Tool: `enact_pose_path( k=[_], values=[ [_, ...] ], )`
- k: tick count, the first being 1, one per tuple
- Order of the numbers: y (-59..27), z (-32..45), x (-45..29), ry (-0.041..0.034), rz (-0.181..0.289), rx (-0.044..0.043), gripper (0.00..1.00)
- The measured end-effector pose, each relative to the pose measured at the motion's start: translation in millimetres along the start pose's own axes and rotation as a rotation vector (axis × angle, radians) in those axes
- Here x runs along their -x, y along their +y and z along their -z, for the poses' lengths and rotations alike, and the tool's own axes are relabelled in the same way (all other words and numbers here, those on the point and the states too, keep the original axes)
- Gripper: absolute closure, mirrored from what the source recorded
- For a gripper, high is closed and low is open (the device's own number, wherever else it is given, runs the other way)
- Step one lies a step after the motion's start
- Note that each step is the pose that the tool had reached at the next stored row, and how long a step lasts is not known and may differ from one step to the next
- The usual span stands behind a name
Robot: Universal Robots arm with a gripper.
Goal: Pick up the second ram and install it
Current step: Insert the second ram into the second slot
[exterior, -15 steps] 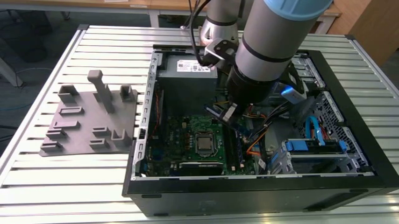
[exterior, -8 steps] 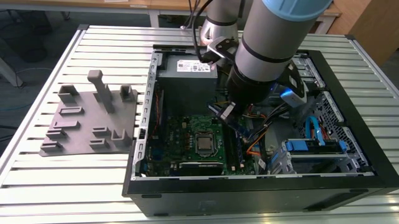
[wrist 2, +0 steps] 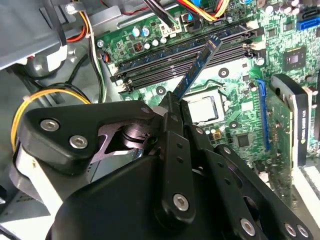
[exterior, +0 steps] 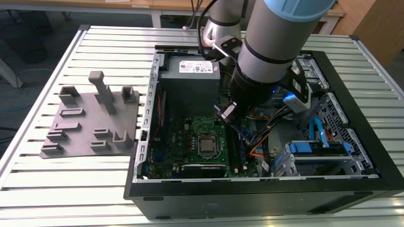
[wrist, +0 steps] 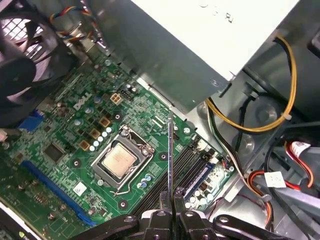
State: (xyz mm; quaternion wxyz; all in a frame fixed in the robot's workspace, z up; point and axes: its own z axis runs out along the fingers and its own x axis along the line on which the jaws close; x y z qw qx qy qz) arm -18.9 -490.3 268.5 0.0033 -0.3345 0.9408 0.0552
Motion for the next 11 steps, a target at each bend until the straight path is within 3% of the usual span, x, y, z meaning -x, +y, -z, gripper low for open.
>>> enact_pose_path(
  k=[11],
  values=[
    [0.0,0.0,0.0,-0.0075,-0.073,-0.0032,0.89]
  ],
)
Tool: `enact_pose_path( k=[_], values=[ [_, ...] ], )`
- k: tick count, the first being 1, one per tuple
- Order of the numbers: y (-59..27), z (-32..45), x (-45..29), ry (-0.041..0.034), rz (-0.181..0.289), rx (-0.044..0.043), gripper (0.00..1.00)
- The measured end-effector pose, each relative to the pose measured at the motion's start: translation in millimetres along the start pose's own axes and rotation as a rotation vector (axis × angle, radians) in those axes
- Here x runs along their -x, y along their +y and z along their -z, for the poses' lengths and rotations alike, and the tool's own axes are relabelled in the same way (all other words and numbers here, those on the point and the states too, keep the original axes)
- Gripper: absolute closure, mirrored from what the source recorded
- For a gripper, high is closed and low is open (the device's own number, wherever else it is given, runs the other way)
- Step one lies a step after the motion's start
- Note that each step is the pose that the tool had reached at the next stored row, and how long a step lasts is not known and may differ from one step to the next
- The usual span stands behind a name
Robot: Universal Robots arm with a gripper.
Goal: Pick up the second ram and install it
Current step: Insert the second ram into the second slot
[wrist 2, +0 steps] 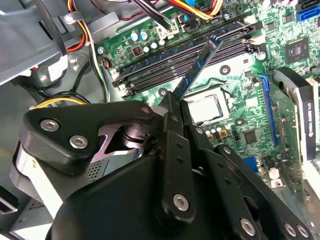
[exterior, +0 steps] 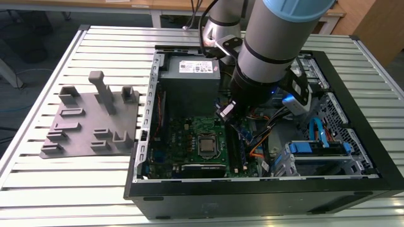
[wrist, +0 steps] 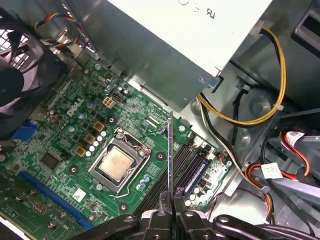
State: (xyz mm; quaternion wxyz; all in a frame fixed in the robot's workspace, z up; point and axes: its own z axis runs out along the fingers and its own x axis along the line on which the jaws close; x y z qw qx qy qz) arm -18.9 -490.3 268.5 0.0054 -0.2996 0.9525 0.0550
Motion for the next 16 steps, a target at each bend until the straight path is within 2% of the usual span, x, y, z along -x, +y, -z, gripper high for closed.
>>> enact_pose_path(
  k=[16],
  values=[
    [0.0,0.0,0.0,-0.0090,-0.088,-0.0038,0.89]
  ],
)
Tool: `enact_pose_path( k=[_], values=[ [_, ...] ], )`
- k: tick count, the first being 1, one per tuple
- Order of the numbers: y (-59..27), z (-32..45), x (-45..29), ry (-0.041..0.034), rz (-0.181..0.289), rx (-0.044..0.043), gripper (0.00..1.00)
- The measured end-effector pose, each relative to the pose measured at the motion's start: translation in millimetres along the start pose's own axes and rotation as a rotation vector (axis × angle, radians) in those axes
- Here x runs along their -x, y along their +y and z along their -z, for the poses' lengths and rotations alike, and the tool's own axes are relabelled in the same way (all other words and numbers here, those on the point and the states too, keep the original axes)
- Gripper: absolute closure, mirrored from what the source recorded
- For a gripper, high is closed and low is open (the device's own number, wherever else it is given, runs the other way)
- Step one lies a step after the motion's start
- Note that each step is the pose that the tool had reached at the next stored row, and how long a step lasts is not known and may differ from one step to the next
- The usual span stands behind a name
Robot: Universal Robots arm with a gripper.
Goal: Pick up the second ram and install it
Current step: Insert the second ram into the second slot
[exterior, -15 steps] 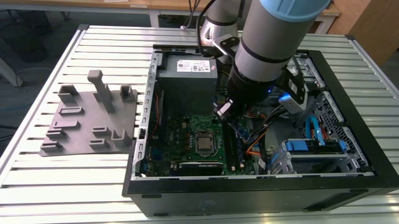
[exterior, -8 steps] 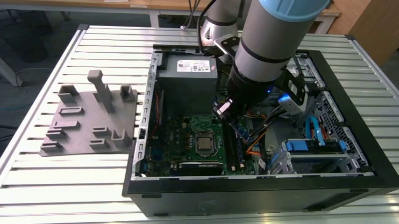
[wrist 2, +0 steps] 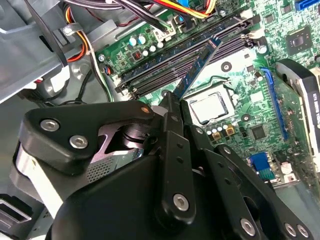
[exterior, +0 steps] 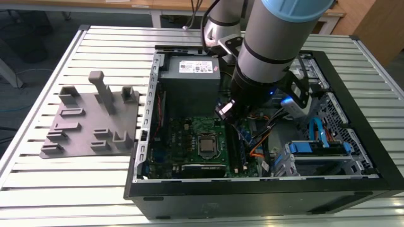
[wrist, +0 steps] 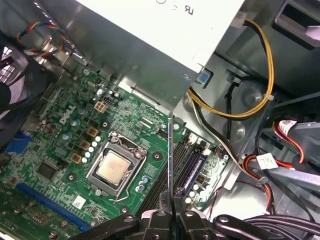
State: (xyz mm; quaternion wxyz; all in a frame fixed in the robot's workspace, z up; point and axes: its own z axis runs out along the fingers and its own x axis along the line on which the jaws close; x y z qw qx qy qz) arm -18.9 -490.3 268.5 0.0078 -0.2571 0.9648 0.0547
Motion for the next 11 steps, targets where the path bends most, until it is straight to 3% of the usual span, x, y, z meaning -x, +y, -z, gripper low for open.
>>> enact_pose_path(
  k=[11],
  values=[
    [0.0,0.0,0.0,-0.0062,-0.061,-0.0027,0.89]
  ],
)
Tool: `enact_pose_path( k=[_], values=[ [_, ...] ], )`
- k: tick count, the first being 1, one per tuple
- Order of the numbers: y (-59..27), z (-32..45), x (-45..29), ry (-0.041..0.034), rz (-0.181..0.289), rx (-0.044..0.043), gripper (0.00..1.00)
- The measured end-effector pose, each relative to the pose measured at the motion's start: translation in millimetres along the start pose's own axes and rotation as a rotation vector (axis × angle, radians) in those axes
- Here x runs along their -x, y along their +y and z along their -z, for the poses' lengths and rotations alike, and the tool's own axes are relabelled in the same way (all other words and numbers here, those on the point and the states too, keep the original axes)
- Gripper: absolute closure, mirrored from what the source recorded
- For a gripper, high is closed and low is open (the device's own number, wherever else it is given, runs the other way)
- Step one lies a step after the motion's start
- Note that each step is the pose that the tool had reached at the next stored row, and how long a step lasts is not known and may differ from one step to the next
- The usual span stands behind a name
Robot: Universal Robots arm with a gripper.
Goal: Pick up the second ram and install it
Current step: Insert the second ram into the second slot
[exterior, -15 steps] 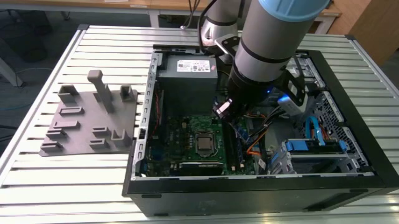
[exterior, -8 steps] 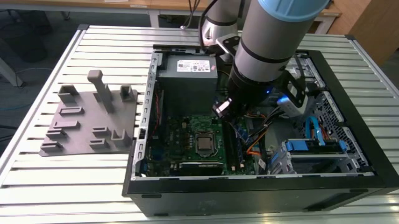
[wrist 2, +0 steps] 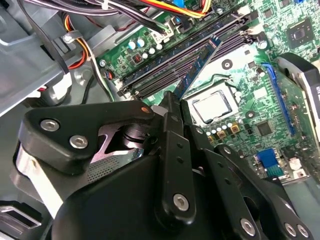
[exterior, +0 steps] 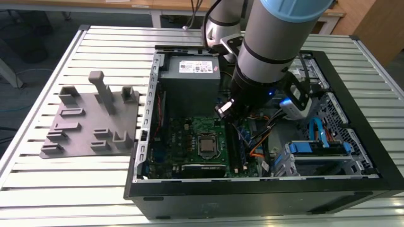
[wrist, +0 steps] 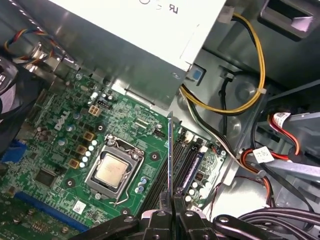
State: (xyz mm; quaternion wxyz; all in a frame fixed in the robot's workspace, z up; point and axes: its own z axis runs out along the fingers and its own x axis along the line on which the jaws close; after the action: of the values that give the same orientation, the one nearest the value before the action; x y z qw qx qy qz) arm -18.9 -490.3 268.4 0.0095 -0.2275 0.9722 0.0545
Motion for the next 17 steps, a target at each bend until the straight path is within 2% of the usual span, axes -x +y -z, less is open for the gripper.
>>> enact_pose_path(
  k=[17],
  values=[
    [0.0,-0.1,0.0,-0.0097,-0.095,-0.0041,0.89]
  ],
)
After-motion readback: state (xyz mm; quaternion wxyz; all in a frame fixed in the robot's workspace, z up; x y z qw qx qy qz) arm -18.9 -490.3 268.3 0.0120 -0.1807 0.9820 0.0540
